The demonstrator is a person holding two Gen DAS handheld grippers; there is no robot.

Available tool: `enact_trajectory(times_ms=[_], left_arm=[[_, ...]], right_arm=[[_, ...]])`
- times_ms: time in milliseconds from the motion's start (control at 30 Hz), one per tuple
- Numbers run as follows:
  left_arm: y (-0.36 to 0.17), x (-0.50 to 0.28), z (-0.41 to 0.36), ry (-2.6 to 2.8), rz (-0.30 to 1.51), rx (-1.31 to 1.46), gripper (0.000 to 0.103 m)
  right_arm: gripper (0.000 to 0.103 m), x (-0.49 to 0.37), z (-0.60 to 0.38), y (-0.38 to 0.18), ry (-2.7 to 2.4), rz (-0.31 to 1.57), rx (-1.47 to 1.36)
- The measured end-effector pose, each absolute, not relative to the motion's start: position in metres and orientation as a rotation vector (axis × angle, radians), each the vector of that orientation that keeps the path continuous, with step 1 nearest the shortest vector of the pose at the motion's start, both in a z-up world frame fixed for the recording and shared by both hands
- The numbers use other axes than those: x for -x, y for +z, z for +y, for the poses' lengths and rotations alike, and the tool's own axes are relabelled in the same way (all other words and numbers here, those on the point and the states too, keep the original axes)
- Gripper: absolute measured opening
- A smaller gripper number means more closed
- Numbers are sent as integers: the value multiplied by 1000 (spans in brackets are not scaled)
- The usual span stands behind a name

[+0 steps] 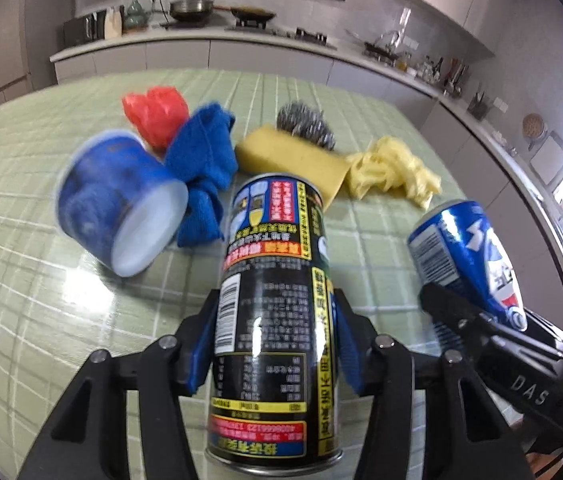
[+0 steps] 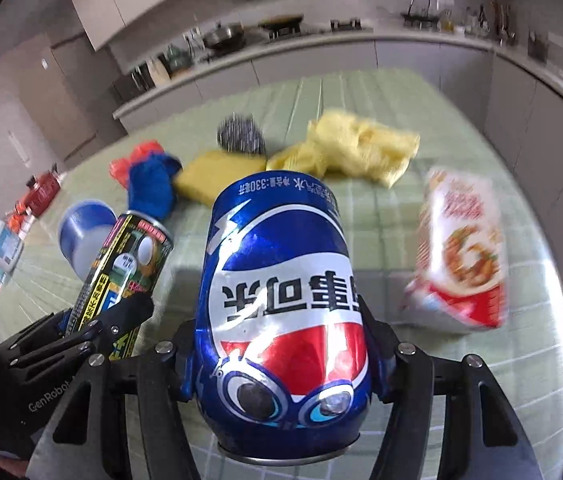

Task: Collect trash
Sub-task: 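Lift both held cans and carry them over the black bin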

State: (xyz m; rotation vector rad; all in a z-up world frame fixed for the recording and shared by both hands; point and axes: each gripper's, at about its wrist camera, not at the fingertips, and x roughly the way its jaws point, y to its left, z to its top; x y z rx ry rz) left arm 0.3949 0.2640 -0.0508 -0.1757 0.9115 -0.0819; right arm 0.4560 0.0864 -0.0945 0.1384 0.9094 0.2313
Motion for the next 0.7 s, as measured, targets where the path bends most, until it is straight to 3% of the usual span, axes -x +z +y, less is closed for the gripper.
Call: enact_trajectory(times_ms=[333,700], left_arm=[[-10,-363,215,-111,781,120,53],[9,-325,145,-375,713,46,53]], right_arm=[[64,-412,32,-43,131,731,-119],[64,-323,-26,-23,-136,689,-160]])
